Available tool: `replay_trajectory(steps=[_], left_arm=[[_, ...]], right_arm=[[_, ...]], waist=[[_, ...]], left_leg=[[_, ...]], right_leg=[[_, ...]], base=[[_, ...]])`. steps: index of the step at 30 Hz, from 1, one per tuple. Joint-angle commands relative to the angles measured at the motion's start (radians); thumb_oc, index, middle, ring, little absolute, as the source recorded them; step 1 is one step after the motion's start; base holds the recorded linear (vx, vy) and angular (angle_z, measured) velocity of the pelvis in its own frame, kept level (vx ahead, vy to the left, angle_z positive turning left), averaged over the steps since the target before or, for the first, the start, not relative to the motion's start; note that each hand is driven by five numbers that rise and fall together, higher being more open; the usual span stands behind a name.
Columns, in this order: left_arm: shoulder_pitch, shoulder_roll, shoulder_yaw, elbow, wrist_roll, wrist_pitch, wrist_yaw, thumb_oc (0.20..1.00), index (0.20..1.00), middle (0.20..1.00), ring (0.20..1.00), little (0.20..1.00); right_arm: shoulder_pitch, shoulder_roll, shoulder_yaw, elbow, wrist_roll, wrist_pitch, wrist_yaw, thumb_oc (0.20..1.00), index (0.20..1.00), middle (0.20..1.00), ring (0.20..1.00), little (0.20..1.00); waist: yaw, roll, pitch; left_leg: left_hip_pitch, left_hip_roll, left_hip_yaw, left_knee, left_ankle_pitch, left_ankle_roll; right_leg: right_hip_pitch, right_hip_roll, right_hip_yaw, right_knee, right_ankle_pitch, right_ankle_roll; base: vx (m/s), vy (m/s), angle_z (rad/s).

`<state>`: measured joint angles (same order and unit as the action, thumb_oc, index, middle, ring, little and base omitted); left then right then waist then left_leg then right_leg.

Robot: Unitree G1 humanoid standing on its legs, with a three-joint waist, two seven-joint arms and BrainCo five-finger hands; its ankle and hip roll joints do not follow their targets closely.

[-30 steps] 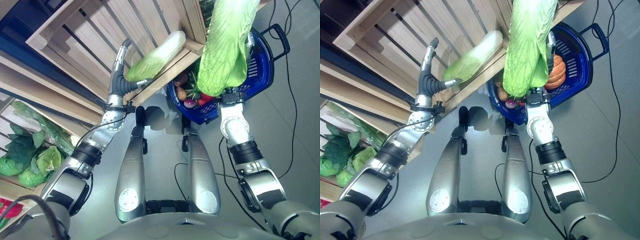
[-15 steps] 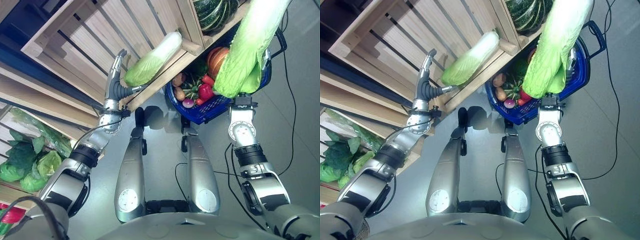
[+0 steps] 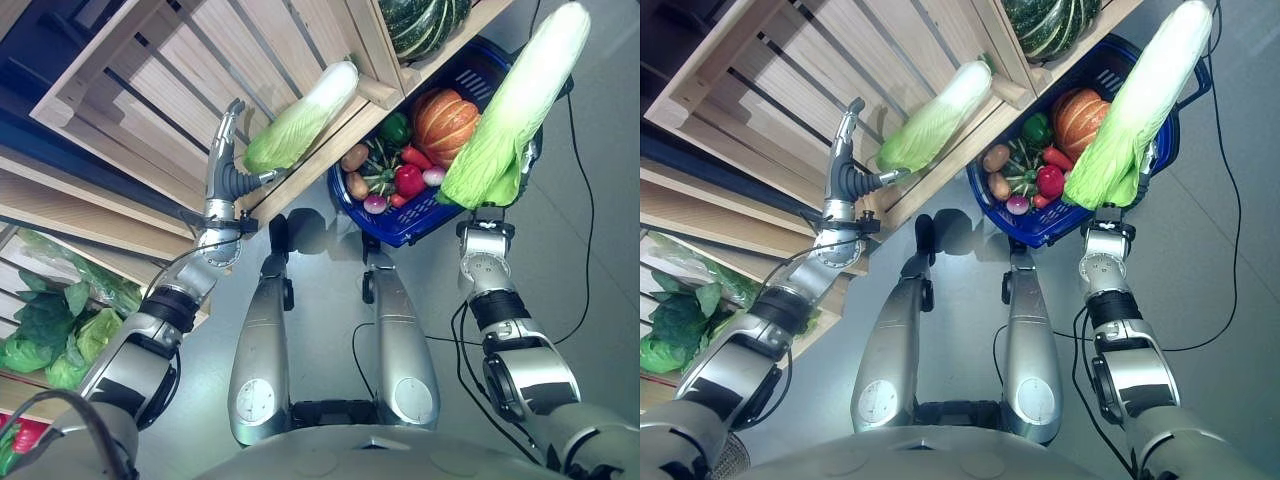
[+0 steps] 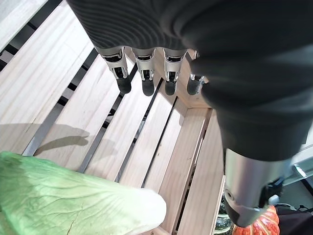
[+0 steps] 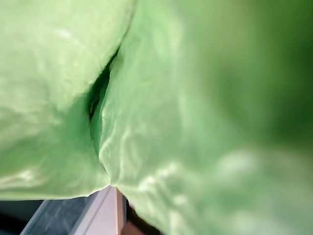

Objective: Pick up fruits and vegetables into the basket

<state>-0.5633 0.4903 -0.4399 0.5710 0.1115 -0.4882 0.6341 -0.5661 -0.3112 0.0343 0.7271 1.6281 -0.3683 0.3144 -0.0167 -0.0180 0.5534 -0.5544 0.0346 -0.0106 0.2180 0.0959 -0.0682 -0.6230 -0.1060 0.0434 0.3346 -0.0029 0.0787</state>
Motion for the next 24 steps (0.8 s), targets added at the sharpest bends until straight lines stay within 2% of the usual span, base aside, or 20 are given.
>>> replay_trajectory(steps=[1,11,24], left_arm=[[-0.03,-0.005,0.0,-0.011,-0.025,-0.067,0.032,1.0,1.0,1.0,1.0,1.0],[-0.075,-0.021,-0.039,0.006,-0.034,-0.071,0.036,1.0,1.0,1.0,1.0,1.0],[-0.119,-0.047,-0.082,0.018,-0.04,-0.076,0.051,1.0,1.0,1.0,1.0,1.0]], right_arm=[[-0.028,-0.073,-0.042,-0.003,-0.047,-0.001,-0.038,0.2,0.2,0.2,0.2,0.2],[-0.149,-0.099,-0.042,0.243,-0.2,0.104,-0.175,0.2,0.2,0.2,0.2,0.2],[-0.288,-0.153,-0.006,0.475,-0.396,0.2,-0.305,0.2,0.2,0.2,0.2,0.2]], waist=[[0.003,0.04,-0.033],[0.023,0.067,-0.033],[0.043,0.106,-0.033]], left_leg=[[-0.046,-0.044,-0.037,0.066,-0.062,0.046],[-0.089,-0.053,-0.048,0.071,-0.052,0.046],[-0.14,-0.063,-0.058,0.09,-0.04,0.046]], right_leg=[[0.022,0.007,-0.069,-0.013,0.043,-0.02],[-0.018,0.006,-0.076,0.0,0.043,-0.028],[-0.075,0.003,-0.078,0.026,0.044,-0.033]], base=[[0.0,-0.019,-0.06],[0.0,-0.003,0.0],[0.0,0.0,0.0]])
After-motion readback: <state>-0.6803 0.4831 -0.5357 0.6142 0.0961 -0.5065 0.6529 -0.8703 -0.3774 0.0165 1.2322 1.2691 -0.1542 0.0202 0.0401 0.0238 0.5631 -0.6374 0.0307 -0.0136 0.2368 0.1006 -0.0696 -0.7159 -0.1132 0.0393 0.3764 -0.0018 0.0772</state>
